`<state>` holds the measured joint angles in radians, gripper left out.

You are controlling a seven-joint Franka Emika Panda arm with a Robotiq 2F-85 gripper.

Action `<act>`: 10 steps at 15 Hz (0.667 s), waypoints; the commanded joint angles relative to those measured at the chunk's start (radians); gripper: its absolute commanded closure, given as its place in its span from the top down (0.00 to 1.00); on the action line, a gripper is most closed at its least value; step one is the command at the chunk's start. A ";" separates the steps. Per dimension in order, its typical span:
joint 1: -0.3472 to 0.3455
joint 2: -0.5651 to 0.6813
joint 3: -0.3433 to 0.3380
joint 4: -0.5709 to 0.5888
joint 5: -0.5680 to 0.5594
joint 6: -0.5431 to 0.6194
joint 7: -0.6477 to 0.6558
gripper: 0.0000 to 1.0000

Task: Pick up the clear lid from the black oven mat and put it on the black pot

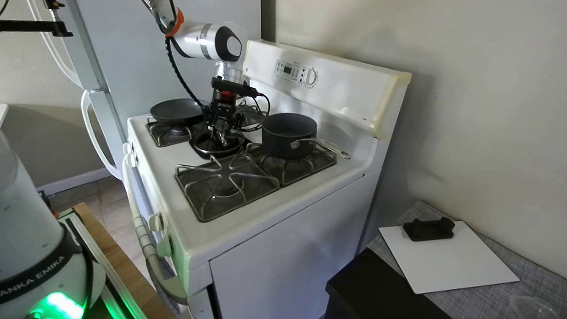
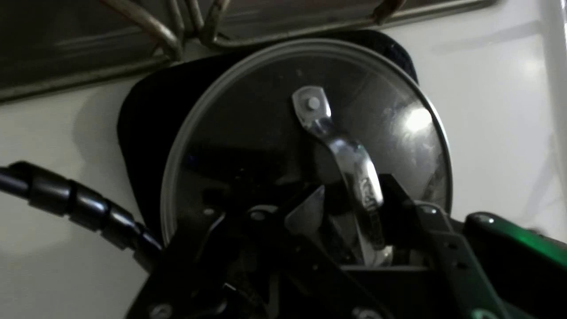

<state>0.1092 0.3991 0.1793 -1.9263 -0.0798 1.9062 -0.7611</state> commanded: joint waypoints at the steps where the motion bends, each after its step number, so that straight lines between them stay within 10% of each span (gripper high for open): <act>1: -0.009 0.048 0.014 0.039 0.021 -0.051 -0.024 0.20; 3: -0.008 0.053 0.015 0.049 0.026 -0.073 -0.022 0.02; 10: -0.008 0.067 0.014 0.074 0.033 -0.110 -0.026 0.00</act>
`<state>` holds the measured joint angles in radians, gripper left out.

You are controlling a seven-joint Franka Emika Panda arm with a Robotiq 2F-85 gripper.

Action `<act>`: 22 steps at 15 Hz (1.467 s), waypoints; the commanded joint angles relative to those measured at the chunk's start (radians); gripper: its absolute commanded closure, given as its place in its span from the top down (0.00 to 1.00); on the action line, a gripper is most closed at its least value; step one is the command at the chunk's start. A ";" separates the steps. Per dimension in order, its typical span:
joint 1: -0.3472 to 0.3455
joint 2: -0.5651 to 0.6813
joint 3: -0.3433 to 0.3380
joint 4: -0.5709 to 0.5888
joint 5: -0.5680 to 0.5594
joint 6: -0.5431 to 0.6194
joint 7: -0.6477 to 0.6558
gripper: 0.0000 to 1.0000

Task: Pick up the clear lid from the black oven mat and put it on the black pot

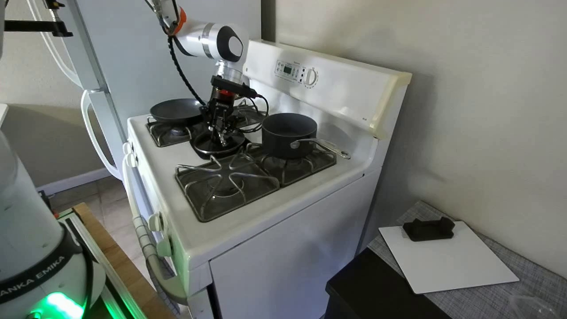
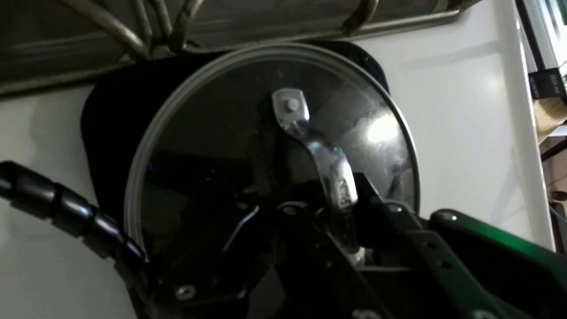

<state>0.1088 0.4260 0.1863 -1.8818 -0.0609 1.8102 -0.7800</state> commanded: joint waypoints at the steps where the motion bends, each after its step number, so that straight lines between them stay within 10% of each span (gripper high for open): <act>1: -0.008 0.037 0.007 0.027 0.015 -0.014 -0.008 0.00; 22: -0.036 -0.170 0.007 0.010 0.097 -0.075 -0.086 0.00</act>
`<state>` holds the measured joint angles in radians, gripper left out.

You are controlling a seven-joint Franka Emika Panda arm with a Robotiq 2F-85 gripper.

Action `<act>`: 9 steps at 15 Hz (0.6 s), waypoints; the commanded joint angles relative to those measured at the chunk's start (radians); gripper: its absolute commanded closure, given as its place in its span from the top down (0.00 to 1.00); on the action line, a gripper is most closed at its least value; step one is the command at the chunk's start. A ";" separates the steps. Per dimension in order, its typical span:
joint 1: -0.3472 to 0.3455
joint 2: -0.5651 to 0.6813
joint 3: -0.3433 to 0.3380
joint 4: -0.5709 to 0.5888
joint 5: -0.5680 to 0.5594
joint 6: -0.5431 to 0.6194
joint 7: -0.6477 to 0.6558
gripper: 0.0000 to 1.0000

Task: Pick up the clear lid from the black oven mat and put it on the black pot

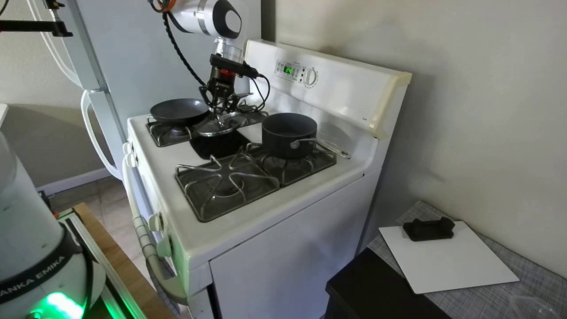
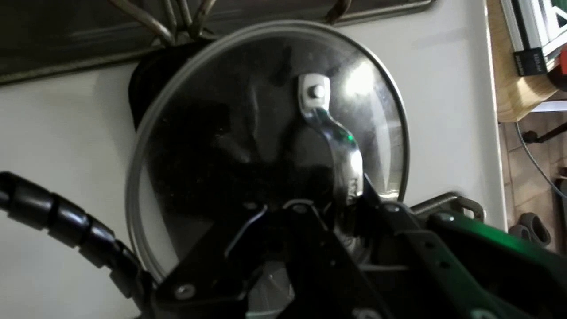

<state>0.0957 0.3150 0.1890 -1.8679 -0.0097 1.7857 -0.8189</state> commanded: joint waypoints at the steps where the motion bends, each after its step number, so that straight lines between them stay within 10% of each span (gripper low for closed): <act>1: -0.029 -0.079 0.000 -0.003 0.057 -0.059 -0.059 0.00; 9: -0.077 -0.215 -0.066 0.030 0.154 -0.092 -0.105 0.00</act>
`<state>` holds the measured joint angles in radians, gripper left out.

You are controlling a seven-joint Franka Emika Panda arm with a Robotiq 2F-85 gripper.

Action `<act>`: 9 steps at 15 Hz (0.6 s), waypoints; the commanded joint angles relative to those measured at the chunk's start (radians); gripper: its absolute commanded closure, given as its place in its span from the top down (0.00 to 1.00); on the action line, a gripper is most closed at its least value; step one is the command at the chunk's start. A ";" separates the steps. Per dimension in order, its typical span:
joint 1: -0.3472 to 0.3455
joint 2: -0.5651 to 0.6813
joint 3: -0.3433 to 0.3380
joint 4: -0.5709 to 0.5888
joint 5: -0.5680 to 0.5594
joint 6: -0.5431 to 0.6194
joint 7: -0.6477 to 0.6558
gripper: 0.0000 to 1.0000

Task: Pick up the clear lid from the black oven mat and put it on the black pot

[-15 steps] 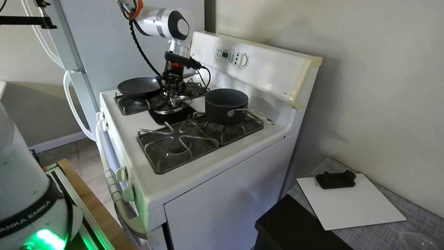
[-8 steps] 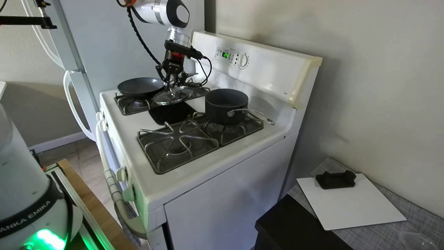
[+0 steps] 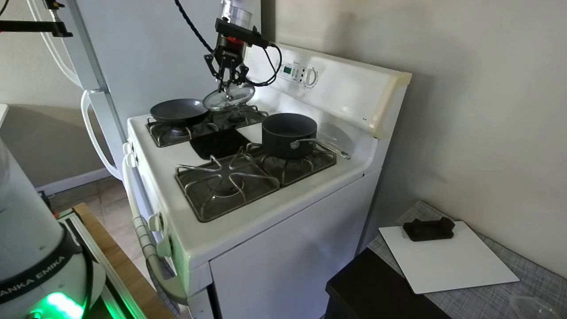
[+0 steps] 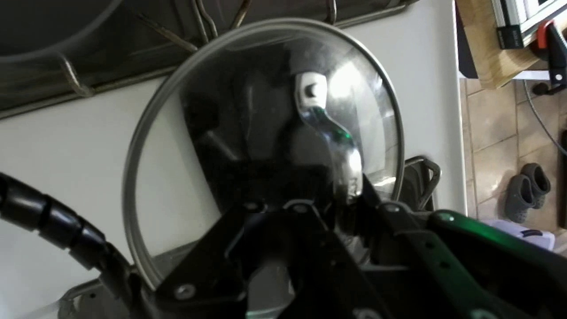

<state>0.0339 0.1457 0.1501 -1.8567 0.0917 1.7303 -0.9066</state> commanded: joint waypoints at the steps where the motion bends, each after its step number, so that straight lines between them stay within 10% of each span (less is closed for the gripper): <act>1: -0.022 -0.048 -0.039 0.031 0.067 -0.049 -0.022 0.00; 9: -0.015 -0.043 -0.057 0.033 0.060 -0.015 -0.009 0.00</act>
<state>0.0088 0.1026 0.1029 -1.8264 0.1507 1.7185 -0.9153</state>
